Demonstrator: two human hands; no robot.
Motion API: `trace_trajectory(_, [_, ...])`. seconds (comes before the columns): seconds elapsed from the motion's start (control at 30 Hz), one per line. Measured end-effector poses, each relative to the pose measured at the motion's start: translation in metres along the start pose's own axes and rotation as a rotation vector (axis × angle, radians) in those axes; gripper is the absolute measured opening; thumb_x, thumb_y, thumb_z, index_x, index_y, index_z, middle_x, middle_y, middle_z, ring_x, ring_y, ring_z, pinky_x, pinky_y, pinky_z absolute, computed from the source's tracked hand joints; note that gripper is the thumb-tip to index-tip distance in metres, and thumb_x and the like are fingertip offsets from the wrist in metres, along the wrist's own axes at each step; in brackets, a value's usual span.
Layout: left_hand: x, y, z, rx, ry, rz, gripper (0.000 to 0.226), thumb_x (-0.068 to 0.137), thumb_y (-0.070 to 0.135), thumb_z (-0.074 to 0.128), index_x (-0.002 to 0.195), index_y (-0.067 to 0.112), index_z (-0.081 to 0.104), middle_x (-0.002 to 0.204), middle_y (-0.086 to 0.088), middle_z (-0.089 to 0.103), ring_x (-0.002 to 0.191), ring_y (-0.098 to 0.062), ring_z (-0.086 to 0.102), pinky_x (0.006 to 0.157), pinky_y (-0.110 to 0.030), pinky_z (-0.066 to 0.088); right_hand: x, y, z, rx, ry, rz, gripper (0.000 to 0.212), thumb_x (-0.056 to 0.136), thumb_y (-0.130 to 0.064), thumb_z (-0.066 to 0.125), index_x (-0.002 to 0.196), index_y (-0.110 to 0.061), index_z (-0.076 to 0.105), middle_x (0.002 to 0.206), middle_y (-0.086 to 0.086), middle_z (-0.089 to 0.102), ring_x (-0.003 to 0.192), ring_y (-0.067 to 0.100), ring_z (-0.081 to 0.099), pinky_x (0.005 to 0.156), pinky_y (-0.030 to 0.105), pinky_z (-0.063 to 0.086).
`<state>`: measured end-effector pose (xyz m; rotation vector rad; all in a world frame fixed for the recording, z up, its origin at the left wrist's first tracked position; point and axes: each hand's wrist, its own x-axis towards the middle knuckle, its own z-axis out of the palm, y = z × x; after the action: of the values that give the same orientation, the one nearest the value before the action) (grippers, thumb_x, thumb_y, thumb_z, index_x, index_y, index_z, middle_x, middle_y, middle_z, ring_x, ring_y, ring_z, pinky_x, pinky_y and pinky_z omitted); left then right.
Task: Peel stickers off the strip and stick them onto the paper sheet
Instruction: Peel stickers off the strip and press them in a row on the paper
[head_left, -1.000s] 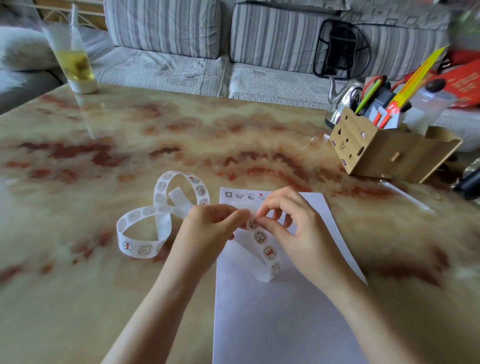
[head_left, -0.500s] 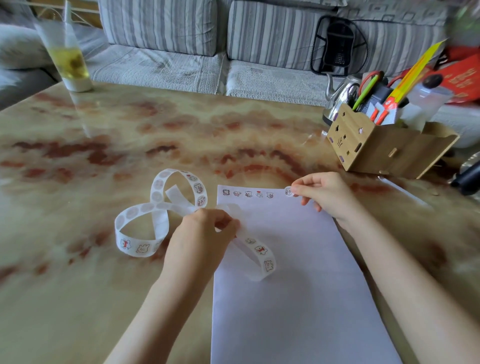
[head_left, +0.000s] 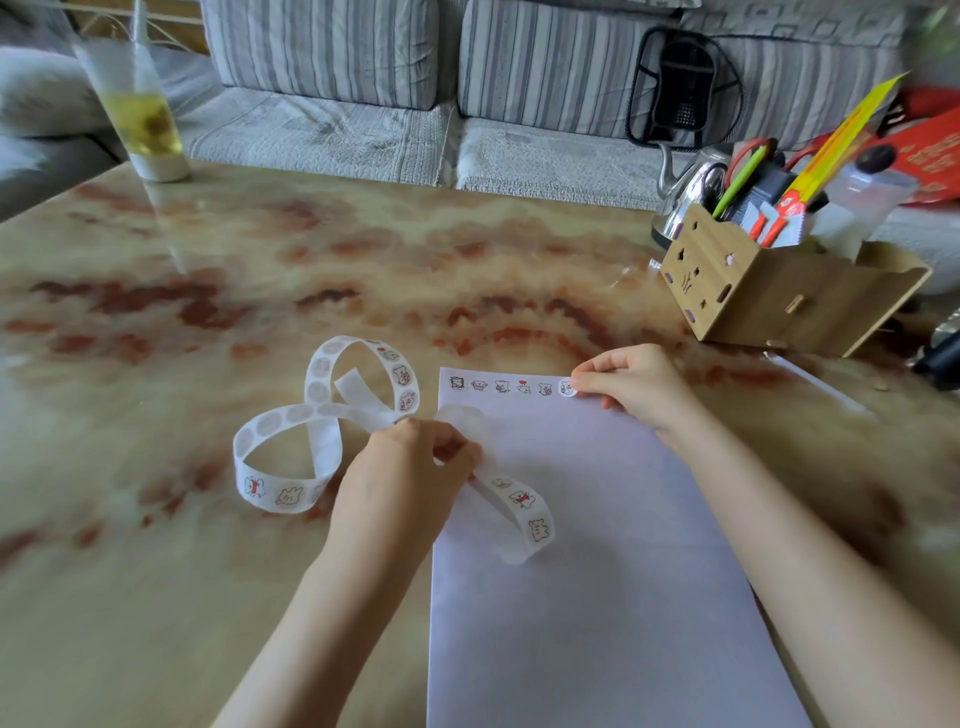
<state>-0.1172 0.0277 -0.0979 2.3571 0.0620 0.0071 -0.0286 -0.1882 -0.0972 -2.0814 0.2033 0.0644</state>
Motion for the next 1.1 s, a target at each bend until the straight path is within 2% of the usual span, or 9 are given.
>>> trace_trajectory(0.07, [0.000,0.000,0.000,0.001,0.002,-0.003,0.016,0.087,0.034,0.059,0.080,0.026,0.071,0.088,0.011,0.070,0.078,-0.013,0.062,0.066,-0.026,0.046,0.000,0.000,0.001,-0.014,0.007,-0.015,0.006,0.081,-0.009,0.069,0.077,-0.012,0.069,0.066,-0.001,0.065,0.053,0.007,0.045,0.056,0.017,0.041])
trace_trajectory(0.33, [0.000,0.000,0.000,0.008,-0.004,-0.006,0.017,0.087,0.035,0.059,0.082,0.025,0.072,0.089,0.011,0.069,0.077,-0.012,0.062,0.064,-0.026,0.045,0.001,0.003,0.004,-0.028,0.035,-0.046,0.008,0.079,-0.007,0.070,0.074,-0.012,0.069,0.068,0.004,0.062,0.054,0.010,0.045,0.057,0.018,0.040])
trace_trajectory(0.57, [0.000,0.000,-0.001,0.009,-0.009,-0.008,0.017,0.087,0.035,0.059,0.083,0.025,0.072,0.087,0.010,0.070,0.079,-0.014,0.063,0.067,-0.027,0.047,0.002,0.004,0.005,-0.041,0.047,-0.048,0.007,0.077,-0.008,0.070,0.073,-0.012,0.070,0.071,0.008,0.061,0.055,0.013,0.046,0.062,0.026,0.040])
trace_trajectory(0.8, [0.000,0.000,-0.001,0.010,-0.007,-0.009,0.017,0.087,0.035,0.059,0.083,0.025,0.072,0.087,0.010,0.070,0.078,-0.014,0.063,0.064,-0.026,0.045,0.005,0.007,0.007,-0.047,0.061,-0.046,0.009,0.075,-0.008,0.071,0.069,-0.014,0.069,0.068,0.008,0.060,0.055,0.015,0.046,0.064,0.030,0.039])
trace_trajectory(0.97, [0.000,-0.001,0.000,0.019,-0.004,-0.004,0.017,0.087,0.035,0.059,0.083,0.025,0.072,0.088,0.009,0.070,0.079,-0.014,0.063,0.066,-0.028,0.047,0.008,0.012,0.010,-0.096,0.111,-0.043,0.010,0.071,-0.015,0.073,0.064,-0.021,0.069,0.056,-0.007,0.059,0.056,0.017,0.049,0.063,0.030,0.039])
trace_trajectory(1.1, [0.000,-0.001,-0.001,0.017,-0.002,-0.002,0.017,0.088,0.035,0.058,0.084,0.025,0.072,0.089,0.010,0.070,0.080,-0.014,0.063,0.065,-0.027,0.045,0.009,0.013,0.013,-0.099,0.137,-0.057,0.010,0.068,-0.019,0.072,0.060,-0.023,0.068,0.055,-0.008,0.061,0.054,0.017,0.051,0.062,0.031,0.041])
